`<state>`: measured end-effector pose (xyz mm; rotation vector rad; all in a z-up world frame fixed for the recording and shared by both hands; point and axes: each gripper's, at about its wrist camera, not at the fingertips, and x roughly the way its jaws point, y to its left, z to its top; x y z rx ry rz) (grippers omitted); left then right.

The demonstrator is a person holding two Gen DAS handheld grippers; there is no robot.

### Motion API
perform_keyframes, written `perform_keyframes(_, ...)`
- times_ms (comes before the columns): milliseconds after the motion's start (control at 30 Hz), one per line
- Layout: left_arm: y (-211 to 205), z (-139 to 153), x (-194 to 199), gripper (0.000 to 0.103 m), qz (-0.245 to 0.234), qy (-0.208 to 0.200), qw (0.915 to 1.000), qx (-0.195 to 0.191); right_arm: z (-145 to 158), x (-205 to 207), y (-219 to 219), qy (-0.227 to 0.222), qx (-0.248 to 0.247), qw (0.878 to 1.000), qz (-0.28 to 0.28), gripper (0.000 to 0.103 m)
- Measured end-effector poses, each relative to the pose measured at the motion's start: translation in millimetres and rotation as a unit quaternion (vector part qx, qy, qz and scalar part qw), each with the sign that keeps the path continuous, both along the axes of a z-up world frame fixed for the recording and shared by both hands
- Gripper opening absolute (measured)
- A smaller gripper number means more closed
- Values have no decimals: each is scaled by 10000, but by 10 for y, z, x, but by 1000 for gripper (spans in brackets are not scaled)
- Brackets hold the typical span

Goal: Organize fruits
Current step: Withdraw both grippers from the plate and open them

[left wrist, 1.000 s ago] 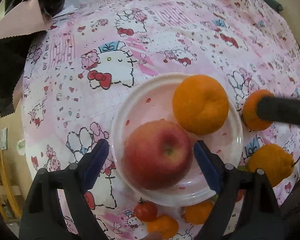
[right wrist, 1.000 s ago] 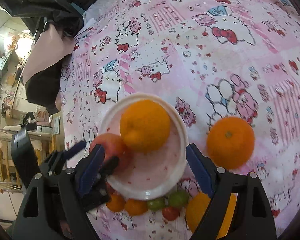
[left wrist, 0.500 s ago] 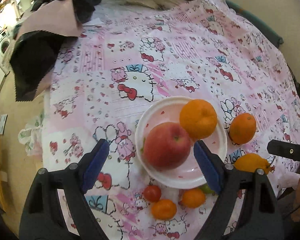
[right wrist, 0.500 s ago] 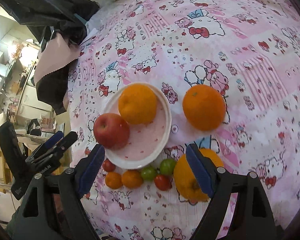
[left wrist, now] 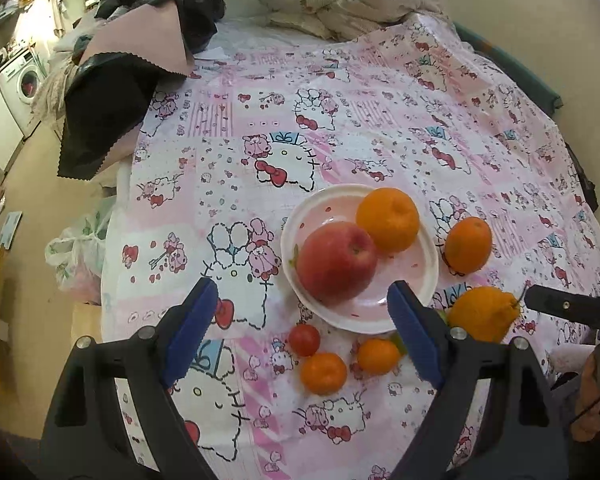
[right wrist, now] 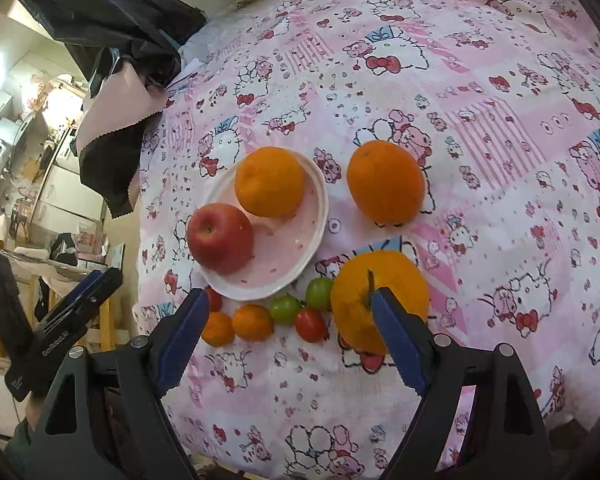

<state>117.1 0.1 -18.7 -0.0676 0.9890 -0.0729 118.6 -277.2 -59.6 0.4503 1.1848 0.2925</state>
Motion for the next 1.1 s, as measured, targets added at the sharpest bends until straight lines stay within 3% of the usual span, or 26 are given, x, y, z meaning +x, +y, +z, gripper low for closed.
perform_keyframes(433, 225, -106, -172, 84, 619, 145, 9977, -220, -38, -120, -332, 100, 101, 9970, -762, 86)
perform_keyframes(733, 471, -464, -61, 84, 1115, 872, 9888, -466, -183, -50, -425, 435, 367, 9923, -1104, 86)
perform_keyframes(867, 420, -664, -51, 81, 1039, 1282, 9846, -586, -222, -16, -364, 511, 339, 9932, -992, 86)
perform_keyframes(967, 237, -851, -29, 77, 705, 1642, 9825, -533, -227, 4, -320, 514, 319, 9939, -919, 86)
perform_keyframes(1067, 86, -1013, -22, 62, 472, 1929, 9789, -476, -242, 20, -304, 544, 318, 9941, -888, 86)
perform_keyframes(1100, 46, -1068, -7, 61, 426, 2019, 9773, -472, -244, 18, -313, 548, 330, 9939, -902, 86)
